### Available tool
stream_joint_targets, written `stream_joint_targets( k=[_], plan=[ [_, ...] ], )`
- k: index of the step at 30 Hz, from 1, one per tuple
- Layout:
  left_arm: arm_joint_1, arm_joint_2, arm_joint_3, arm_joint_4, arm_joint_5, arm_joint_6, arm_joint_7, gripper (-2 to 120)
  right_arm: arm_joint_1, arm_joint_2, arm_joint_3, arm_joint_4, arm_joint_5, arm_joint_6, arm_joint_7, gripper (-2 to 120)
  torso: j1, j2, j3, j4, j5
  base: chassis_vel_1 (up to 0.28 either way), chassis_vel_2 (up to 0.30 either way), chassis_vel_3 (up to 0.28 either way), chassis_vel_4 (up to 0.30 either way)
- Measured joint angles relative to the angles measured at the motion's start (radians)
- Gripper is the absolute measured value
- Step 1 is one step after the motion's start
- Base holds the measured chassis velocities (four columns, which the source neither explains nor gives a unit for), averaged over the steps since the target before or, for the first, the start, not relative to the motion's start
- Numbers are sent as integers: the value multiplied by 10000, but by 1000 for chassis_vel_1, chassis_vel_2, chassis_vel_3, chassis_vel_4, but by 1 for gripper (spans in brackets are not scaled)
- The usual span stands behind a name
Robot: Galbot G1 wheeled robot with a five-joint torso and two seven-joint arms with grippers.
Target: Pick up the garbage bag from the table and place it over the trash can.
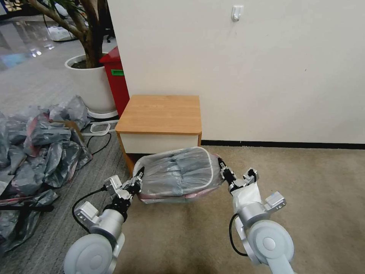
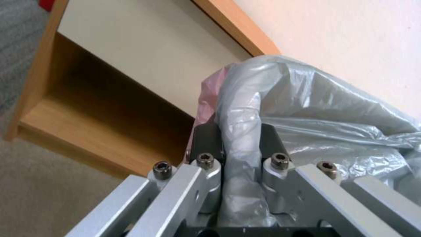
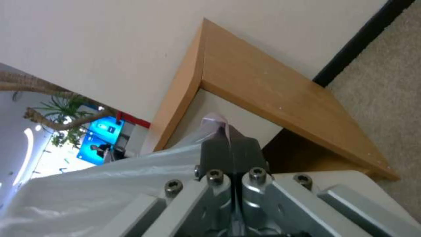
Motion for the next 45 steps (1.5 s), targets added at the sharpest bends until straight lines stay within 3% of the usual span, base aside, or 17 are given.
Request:
stream_joint_targets(
  k=[13, 20, 27, 28, 39, 42, 44, 45],
  plan=[
    [-3, -33, -24, -244, -631, 166, 13, 7, 70, -38, -18, -883, -312, -17, -556, 0, 0, 0, 0, 0, 0, 0, 0, 0, 0],
    [-5, -73, -23, -240, -611, 211, 30, 7, -15, -135, 62, -720, -378, -39, -561, 0, 0, 0, 0, 1, -1, 0, 0, 0, 0],
    [-42, 150, -81, -15, 185, 234, 35, 7, -429, -483, 232, 113, -123, -30, -581, 21, 0, 0, 0, -1, -1, 0, 0, 0, 0],
    [-48, 251, -108, 39, 318, 259, 36, 7, -470, -563, 328, 356, -49, -32, -587, 28, 0, 0, 0, 0, -1, 0, 0, 0, 0],
    [3, 453, -178, 61, 585, 360, 33, 7, -268, -905, 1128, 1090, 172, -225, -599, 64, 0, 0, 0, 0, 0, 0, 0, 0, 0],
    [-1, 635, -106, 86, 995, 566, -23, 7, -89, -1519, 1177, 1863, -120, -731, -1022, 78, 0, 0, 0, -1, 1, 0, 0, 0, 0],
    [-70, 761, 1, 128, 1407, 771, -90, 7, 215, -2356, 1006, 2326, -1001, -1560, -1697, 87, 0, 0, 0, -1, -2, 0, 0, 0, 0],
    [-70, 761, 1, 128, 1407, 771, -90, 7, 215, -2356, 1006, 2326, -1001, -1560, -1697, 87, 0, 0, 0, -1, -2, 0, 0, 0, 0]
  ],
)
